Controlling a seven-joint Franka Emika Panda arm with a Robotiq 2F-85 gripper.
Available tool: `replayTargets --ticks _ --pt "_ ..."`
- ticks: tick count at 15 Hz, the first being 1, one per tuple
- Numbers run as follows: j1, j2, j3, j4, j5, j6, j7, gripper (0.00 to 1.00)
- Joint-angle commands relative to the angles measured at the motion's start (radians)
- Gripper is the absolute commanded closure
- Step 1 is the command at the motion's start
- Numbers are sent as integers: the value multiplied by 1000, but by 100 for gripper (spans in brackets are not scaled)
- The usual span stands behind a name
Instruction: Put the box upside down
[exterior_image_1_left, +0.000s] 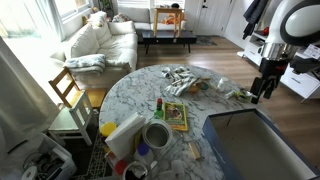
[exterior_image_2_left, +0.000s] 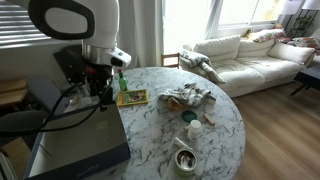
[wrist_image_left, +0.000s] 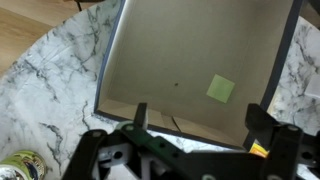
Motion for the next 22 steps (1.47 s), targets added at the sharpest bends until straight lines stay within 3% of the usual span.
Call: replayTargets --ticks 1,5,14,15,22 --pt "-4 2 4 1 2 -1 -1 0" --pt "-4 1 4 1 4 -1 -1 0" --pt "-66 203 -46 -24 -30 47 -29 0" --pt "-58 162 -34 -17 -20 8 -19 0" --pt "-67 208 -38 -14 -20 32 -18 0"
